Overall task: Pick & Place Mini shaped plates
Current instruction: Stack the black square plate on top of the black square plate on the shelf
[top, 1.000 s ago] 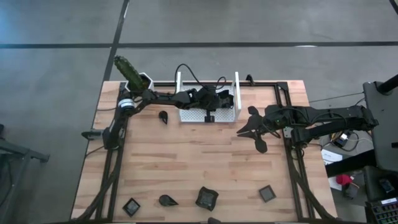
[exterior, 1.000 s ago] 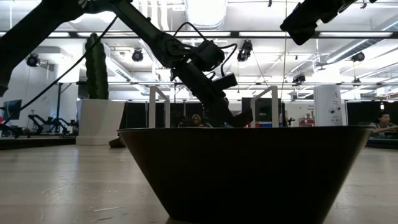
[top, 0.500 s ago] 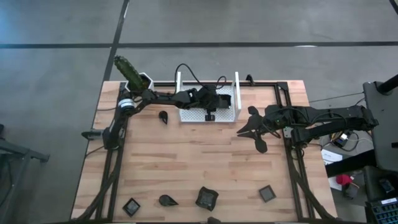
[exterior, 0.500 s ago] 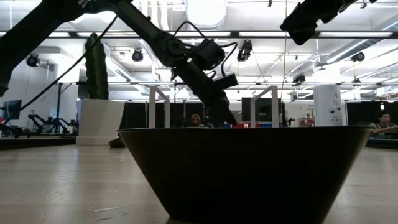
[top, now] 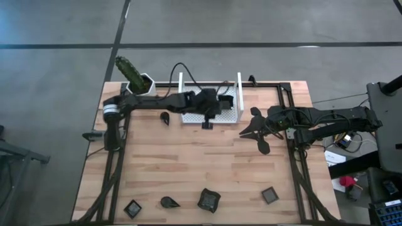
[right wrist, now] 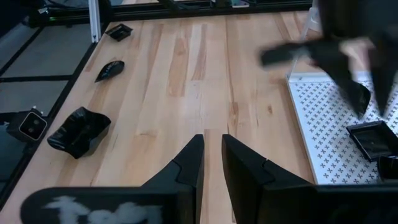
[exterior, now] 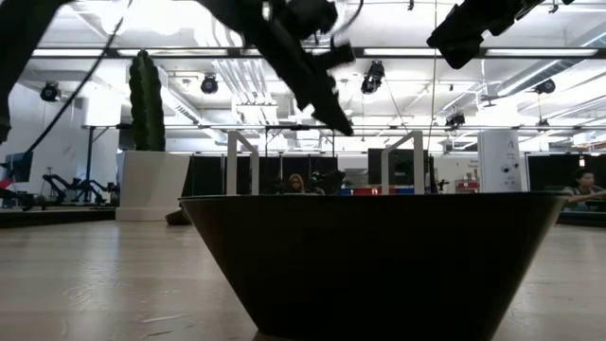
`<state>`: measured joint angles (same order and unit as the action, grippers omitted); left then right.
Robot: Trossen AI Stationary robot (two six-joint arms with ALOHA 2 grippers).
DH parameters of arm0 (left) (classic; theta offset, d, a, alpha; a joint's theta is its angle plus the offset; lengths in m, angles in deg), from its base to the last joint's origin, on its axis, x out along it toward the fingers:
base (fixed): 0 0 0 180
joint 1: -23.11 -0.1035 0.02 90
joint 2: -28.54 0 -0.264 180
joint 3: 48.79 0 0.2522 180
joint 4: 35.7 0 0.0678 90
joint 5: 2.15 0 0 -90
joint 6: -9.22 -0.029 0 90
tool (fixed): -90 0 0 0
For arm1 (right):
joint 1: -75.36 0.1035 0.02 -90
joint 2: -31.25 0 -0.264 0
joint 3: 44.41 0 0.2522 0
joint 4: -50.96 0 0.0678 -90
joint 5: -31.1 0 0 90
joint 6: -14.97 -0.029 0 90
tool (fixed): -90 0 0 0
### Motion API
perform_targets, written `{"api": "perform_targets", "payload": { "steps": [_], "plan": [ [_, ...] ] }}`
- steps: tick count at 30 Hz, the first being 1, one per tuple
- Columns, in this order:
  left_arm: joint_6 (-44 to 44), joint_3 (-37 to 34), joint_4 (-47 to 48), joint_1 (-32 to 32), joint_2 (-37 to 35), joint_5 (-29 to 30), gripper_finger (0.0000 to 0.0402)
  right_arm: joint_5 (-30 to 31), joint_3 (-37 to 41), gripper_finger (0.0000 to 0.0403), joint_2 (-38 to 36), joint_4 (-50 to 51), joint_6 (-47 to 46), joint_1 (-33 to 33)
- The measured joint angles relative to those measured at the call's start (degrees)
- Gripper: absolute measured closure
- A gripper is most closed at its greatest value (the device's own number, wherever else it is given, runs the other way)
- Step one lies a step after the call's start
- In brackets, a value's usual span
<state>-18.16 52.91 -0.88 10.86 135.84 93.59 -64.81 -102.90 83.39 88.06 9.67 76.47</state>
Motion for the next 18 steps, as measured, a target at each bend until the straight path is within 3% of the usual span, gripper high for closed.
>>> {"api": "perform_targets", "payload": {
  "steps": [8, 18],
  "plan": [
    [7.65, -0.11, 13.06, 13.19, -7.06, 8.05, 0.0333, -0.14, 0.03, 0.0351, 0.0, 0.39, 1.01, 0.03],
    [20.65, -0.22, 17.85, 30.63, -9.69, 17.78, 0.0333, -0.56, 0.07, 0.0351, 0.11, 4.47, 1.37, 3.41]
  ]
}}
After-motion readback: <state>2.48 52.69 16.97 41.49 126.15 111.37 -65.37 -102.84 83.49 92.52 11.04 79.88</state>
